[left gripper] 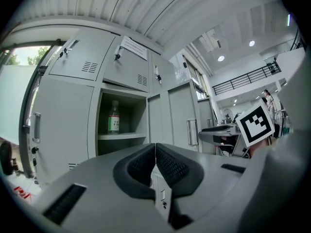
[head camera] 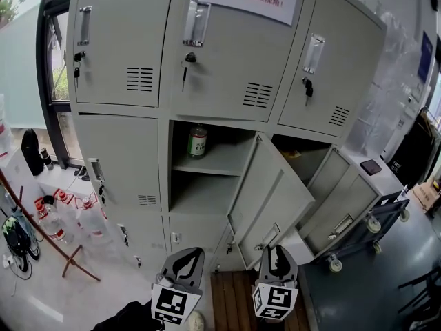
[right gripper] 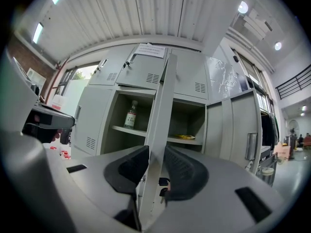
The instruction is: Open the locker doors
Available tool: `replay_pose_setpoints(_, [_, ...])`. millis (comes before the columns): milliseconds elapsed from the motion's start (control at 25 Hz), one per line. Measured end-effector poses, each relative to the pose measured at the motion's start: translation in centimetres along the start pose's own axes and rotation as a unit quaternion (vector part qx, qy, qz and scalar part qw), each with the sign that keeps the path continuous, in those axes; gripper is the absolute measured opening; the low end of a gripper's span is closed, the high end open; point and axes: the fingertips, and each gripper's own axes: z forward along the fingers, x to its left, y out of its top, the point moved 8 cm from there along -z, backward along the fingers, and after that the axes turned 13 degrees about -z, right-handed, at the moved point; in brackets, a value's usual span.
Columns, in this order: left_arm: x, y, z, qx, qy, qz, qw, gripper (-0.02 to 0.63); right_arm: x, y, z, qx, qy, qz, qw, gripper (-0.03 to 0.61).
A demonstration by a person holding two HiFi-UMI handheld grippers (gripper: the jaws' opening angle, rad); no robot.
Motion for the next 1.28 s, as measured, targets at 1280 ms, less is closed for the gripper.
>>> replay_pose_setpoints(1280, [6.2, 0.3, -17.9, -0.010, 0.161, 0.024, 0.9865, 0.023, 19.0, 4.6, -7.2, -0.072, 0.199, 0.032, 0.977, 0.056])
